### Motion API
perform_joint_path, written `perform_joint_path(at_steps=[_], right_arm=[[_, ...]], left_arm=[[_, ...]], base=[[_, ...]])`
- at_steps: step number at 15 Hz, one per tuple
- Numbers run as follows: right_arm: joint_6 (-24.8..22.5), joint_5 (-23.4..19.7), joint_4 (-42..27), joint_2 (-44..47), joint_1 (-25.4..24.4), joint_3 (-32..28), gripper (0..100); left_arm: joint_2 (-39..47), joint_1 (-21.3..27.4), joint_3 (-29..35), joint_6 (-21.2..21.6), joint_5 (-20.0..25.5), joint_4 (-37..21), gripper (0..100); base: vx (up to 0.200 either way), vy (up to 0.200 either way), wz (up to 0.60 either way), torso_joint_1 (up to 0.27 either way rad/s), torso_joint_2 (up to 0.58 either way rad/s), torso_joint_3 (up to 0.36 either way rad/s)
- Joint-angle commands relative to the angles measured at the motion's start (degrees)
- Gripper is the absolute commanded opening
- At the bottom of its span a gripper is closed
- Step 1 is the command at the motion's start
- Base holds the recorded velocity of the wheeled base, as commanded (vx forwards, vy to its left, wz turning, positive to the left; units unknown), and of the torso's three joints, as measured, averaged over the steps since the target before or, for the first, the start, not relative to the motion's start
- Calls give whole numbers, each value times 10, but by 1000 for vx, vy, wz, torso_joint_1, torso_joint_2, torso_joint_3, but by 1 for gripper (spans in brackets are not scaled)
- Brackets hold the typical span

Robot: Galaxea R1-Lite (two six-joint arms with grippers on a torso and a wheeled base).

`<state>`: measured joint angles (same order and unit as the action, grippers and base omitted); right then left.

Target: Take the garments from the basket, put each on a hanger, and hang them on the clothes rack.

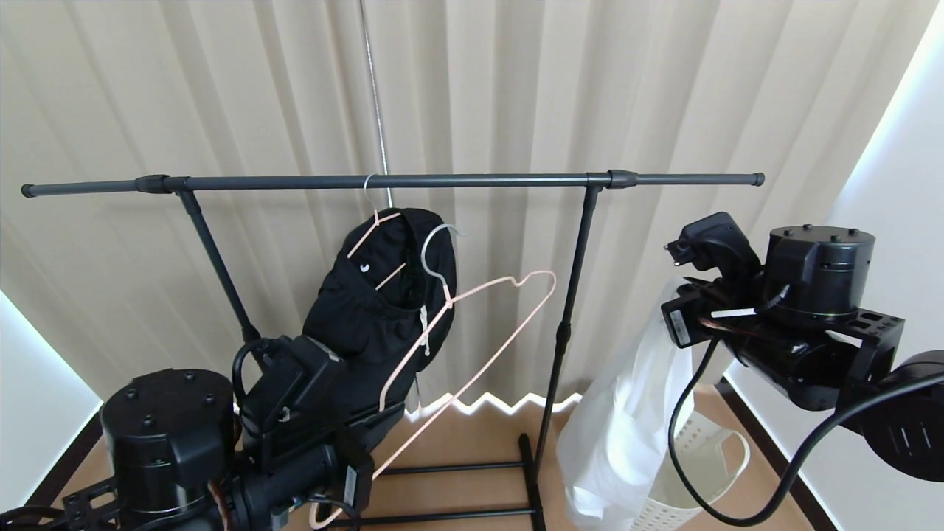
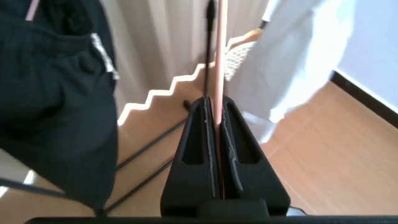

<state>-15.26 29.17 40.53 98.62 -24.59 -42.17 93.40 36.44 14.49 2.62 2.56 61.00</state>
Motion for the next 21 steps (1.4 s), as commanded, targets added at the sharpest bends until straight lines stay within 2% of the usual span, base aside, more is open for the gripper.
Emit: perform_joint_path(at_steps=[1,3,6,10,16,18,21], right_arm=[[1,23,1,32,-3,-15,0],[1,41,9,43,-3,-22,0],[0,41,34,51,-3,-21,0],[0,42,35,53,-17,-20,0],[1,46,35,50,-27,-16,0],[1,54,35,50,-41,-14,0],[1,61,39,47,-44,-13,0]], left_arm=[[-9,8,-25,1,21,6,0],[-8,17,-31,8,47,5,0],[4,47,-31,18,67,5,0],[32,73,2,12,68,6,0],[89,83,64,8,63,8,0],[102,83,83,-17,58,18,0],[106,83,94,-24,35,20,0]], base=[[0,0,0,0,0,0],[0,0,0,0,0,0],[0,0,0,0,0,0],[0,0,0,0,0,0],[0,0,0,0,0,0],[0,0,0,0,0,0],[0,0,0,0,0,0]])
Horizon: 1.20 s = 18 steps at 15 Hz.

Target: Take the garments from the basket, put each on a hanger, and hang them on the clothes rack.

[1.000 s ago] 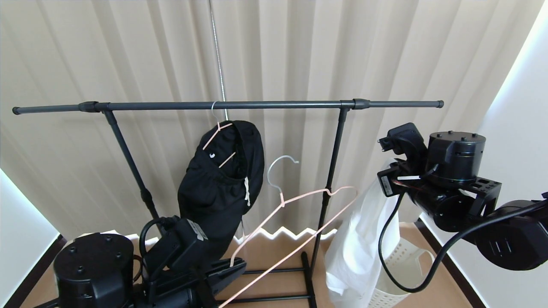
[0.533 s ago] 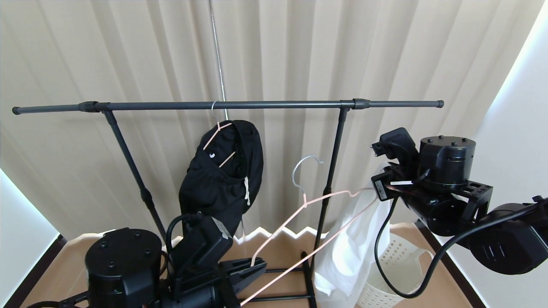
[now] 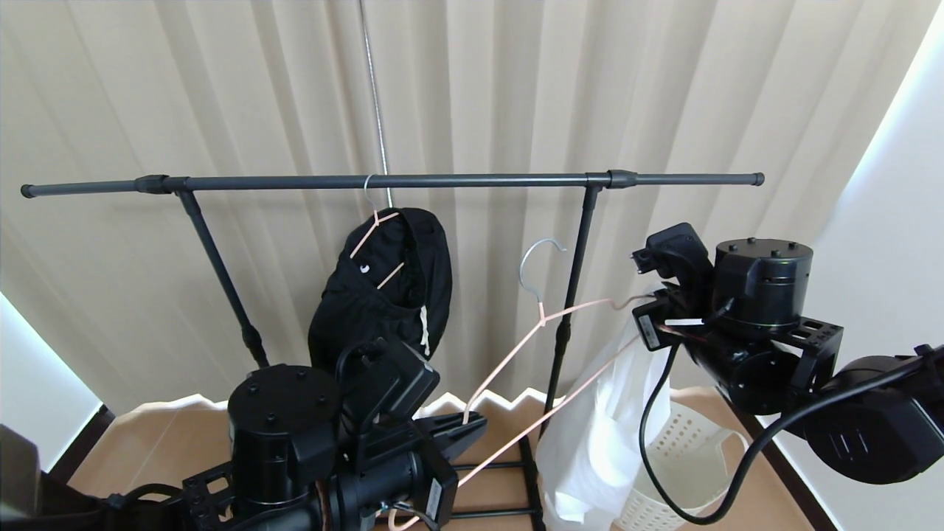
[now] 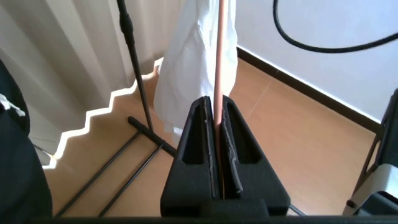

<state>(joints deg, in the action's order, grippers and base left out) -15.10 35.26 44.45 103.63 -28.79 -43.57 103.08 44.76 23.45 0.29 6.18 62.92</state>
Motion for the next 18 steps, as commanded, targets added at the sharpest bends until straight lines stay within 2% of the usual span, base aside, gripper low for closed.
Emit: perform_joint_path(at_steps=[1,4,6,12,16,18], right_arm=[[0,0,1,-4,-4,1,0],[-2,-1,0,-15,-30,15,0],[-4,-1,-6,-41,-69,30,0],[-2,-2,-6,-79,-123,38,0],[32,-2,-3,-77,-185,37,0],[43,-3,-2,-76,-199,37,0]], left_arm=[[9,0,5,-4,-2,0,0],[10,0,15,-14,-4,0,0],[10,0,16,-14,-3,1,0],[12,0,20,-15,-4,2,0],[12,0,18,-15,-4,2,0],[12,0,16,-15,-4,3,0]], base=[[0,0,0,0,0,0],[0,0,0,0,0,0],[0,0,0,0,0,0],[0,0,0,0,0,0],[0,0,0,0,0,0],[0,0,0,0,0,0]])
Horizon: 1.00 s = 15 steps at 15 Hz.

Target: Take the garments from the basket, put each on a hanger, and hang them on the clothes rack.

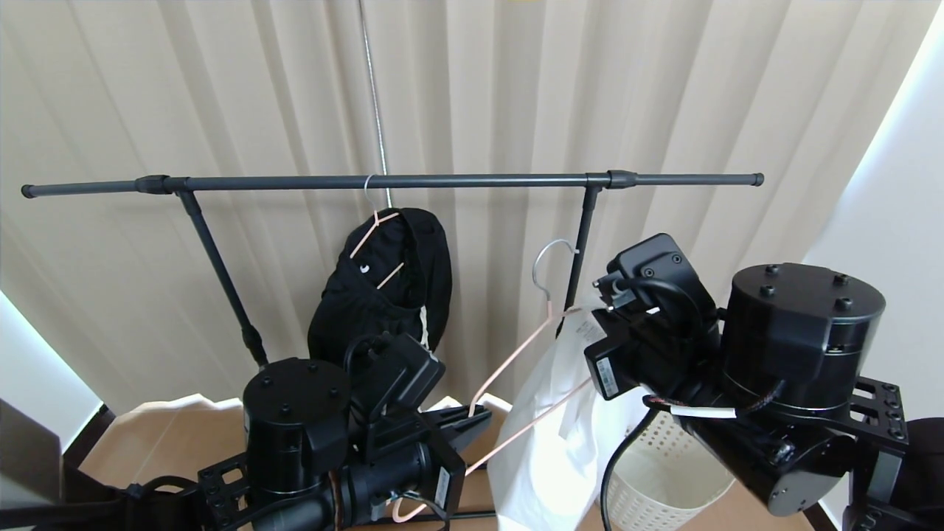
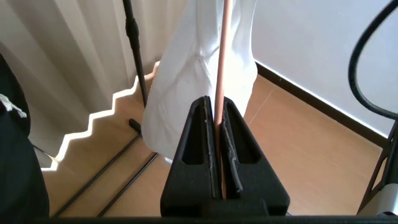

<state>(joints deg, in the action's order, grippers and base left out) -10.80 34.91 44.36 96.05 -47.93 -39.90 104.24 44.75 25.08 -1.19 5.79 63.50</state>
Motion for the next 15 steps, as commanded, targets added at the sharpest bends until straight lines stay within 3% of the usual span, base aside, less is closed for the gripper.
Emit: perform_joint_path(at_steps=[1,7,9,15], right_arm=[[2,-2,2,-1,-15,0,0],[39,-8,5,-11,-43,-5,0],[50,-44,11,-32,-54,-2,0],[50,-53,11,-45,-32,-15,0]], left_arm=[[2,0,0,0,0,10,0],[16,2,-2,0,-1,32,0],[16,2,-4,0,-1,51,0],[3,2,-39,1,-10,140,0]], base=[[0,0,0,0,0,0],[0,0,0,0,0,0],[0,0,0,0,0,0],[0,0,0,0,0,0]])
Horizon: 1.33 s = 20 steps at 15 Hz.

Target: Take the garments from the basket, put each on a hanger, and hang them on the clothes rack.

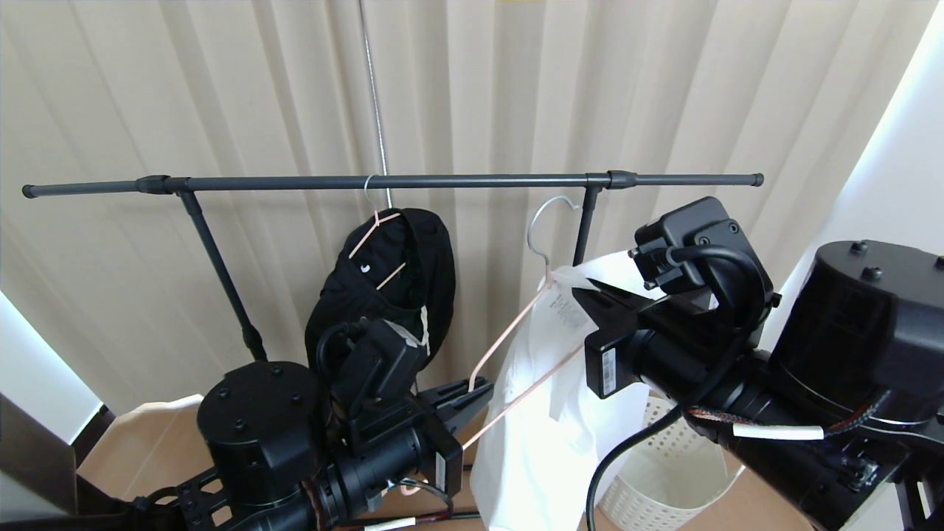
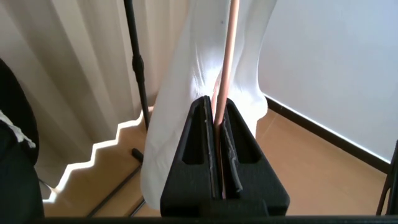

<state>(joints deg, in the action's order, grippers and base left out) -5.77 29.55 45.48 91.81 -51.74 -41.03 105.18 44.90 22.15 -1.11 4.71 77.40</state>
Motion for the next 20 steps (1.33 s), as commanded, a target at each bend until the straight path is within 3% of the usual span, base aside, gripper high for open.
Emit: perform_joint_path(at_steps=[1,6,7,17,20], right_arm=[[0,1,0,-4,9,-7,0],[4,-1,1,-14,14,-5,0],[3,-1,0,-17,15,-4,100],[-28,-23,-8,-50,15,31,100],[-63,-88,-9,-77,23,69,100]], left_arm=[[-11,0,-17,1,1,8,0],[-16,1,-26,1,1,17,0],[-16,1,-26,1,1,18,0],[-31,-19,-34,2,5,19,0],[-46,-47,-63,4,51,19,0]], base=[[0,0,0,0,0,0],[0,0,0,0,0,0],[0,0,0,0,0,0],[0,0,0,0,0,0],[0,0,0,0,0,0]])
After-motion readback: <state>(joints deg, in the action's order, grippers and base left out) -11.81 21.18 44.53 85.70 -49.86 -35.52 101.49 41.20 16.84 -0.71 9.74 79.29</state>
